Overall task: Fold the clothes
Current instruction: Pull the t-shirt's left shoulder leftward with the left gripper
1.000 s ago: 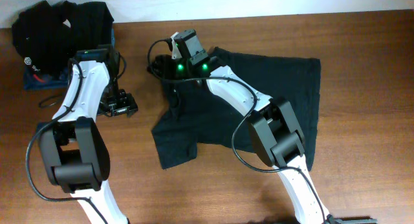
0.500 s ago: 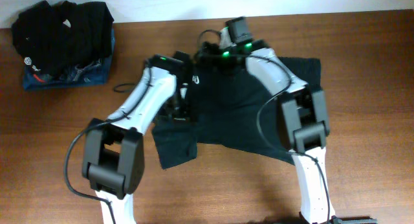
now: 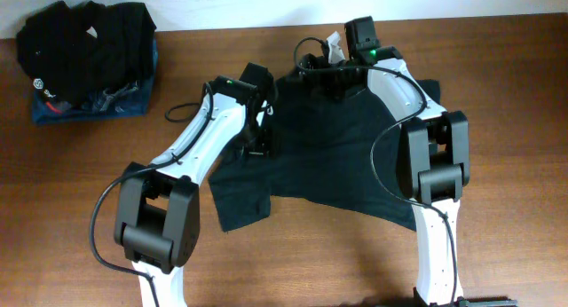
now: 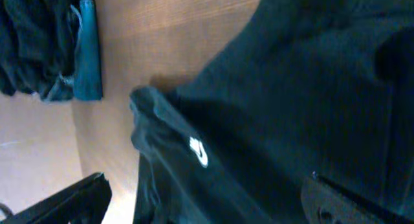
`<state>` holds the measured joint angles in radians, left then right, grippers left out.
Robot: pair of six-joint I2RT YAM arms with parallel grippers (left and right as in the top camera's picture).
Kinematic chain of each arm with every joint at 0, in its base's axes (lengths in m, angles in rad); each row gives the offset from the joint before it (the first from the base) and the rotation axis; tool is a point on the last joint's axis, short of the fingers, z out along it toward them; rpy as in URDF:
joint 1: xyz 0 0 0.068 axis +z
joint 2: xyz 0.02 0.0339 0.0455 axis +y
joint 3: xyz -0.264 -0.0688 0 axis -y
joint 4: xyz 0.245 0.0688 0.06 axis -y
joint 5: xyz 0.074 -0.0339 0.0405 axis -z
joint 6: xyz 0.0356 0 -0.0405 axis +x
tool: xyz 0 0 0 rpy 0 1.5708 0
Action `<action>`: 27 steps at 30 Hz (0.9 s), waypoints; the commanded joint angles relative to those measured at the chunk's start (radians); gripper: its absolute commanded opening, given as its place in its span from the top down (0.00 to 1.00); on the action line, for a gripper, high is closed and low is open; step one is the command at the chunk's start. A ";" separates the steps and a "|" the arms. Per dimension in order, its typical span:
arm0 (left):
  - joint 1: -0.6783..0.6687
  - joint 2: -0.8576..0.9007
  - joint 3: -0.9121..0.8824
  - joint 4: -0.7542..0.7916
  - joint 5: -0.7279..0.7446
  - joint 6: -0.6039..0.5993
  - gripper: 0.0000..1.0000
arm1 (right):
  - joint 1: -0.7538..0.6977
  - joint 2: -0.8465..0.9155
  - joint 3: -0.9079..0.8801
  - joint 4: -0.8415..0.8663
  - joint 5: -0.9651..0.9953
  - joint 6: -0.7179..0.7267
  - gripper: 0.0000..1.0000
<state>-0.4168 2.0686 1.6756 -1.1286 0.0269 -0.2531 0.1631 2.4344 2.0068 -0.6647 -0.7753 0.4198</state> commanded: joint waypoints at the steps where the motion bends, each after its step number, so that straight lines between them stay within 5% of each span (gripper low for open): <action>1: 0.014 0.042 0.001 0.004 0.004 0.016 0.01 | 0.000 0.007 0.021 -0.044 -0.032 -0.163 0.01; 18: 0.034 0.118 0.001 0.118 0.004 0.016 0.02 | 0.000 0.007 0.021 -0.095 0.028 -0.225 0.01; 27: 0.053 0.118 0.001 0.095 -0.092 0.016 0.49 | 0.000 0.007 0.020 -0.106 0.063 -0.232 0.01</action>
<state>-0.3840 2.1864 1.6741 -1.0195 0.0002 -0.2443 0.1631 2.4344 2.0071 -0.7635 -0.7448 0.2047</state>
